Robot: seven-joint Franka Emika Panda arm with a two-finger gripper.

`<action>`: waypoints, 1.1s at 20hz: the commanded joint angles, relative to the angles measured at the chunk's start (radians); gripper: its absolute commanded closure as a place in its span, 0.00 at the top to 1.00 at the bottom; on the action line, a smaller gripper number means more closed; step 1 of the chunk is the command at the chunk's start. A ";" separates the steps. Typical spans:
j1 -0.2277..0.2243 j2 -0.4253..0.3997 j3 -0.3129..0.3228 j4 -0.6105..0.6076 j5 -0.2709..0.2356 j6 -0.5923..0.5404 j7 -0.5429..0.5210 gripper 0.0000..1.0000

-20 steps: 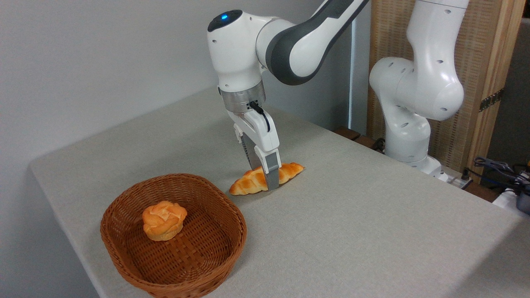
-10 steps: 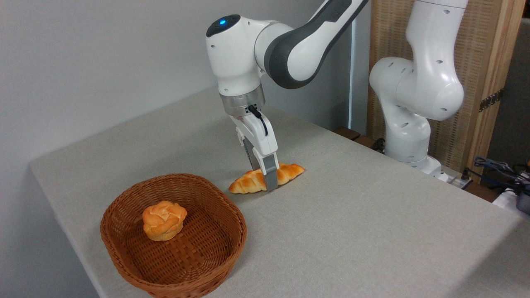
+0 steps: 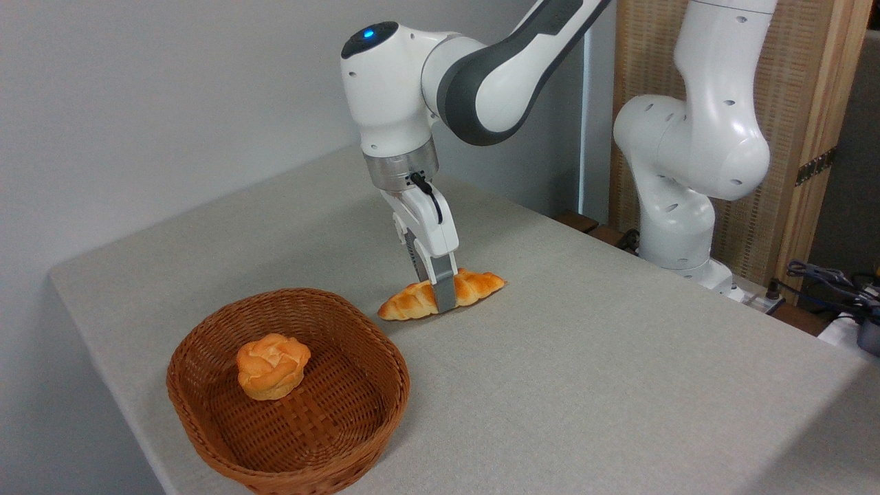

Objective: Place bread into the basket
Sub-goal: 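Close the gripper around the braided roll, then lift the braided roll and carry it over the wicker basket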

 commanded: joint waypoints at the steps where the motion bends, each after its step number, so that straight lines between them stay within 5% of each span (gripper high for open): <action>1: 0.000 -0.007 0.011 0.038 -0.008 0.011 0.013 0.52; 7: 0.001 -0.002 0.055 0.161 -0.014 -0.129 0.028 0.52; 12: 0.010 0.002 0.183 0.321 -0.097 -0.298 0.183 0.52; 17: 0.018 0.126 0.246 0.529 -0.195 -0.289 0.189 0.52; 22: 0.056 0.242 0.253 0.603 -0.261 -0.134 0.360 0.55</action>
